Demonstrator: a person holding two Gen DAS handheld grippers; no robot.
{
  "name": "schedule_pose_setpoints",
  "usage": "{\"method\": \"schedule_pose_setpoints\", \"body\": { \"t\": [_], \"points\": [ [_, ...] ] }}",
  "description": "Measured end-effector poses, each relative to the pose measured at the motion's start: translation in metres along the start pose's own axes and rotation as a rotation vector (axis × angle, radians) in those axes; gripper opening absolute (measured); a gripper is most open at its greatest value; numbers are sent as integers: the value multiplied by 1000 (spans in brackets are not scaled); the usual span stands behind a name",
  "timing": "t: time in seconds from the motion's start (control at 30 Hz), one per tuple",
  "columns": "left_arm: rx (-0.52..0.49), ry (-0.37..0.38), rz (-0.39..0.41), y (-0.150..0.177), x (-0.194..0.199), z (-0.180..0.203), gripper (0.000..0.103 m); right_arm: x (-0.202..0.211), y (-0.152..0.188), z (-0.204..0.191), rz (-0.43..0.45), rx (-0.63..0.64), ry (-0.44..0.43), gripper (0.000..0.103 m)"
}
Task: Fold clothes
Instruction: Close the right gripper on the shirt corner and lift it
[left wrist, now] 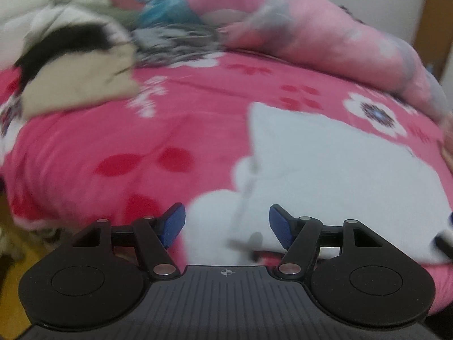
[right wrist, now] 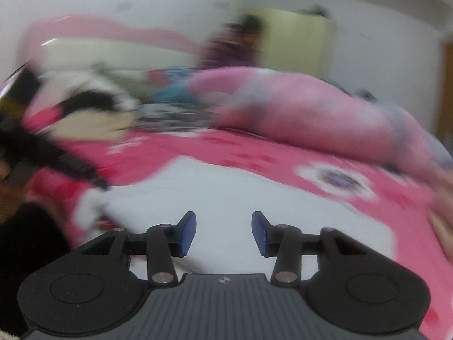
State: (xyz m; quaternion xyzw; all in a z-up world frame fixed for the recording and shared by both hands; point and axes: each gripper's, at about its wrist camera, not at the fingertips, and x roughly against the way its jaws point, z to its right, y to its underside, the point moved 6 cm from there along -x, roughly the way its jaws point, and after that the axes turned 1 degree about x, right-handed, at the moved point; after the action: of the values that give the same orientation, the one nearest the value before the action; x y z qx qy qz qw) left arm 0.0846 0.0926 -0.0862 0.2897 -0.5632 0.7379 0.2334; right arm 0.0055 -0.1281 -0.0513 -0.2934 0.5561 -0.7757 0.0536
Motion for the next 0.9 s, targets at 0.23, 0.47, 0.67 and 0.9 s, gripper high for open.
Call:
{"method": "schedule_pose_setpoints", "body": {
  "t": [0.23,0.47,0.67,0.9],
  "points": [
    [188,48,-20,-2,-4,-48,66,-68,2,-107,-49,431,-90,48],
    [227,134,-45,1,-12,-62,66,-114,12,-133,-75,628,-17,41],
    [293,268,-72,-9,-23,-64,66,-121,-16,-93,-74,299,32,4],
    [366,479,-174,-45,-54,-42,67,-112,-37,0,-45,-389,-63,4]
  ]
}}
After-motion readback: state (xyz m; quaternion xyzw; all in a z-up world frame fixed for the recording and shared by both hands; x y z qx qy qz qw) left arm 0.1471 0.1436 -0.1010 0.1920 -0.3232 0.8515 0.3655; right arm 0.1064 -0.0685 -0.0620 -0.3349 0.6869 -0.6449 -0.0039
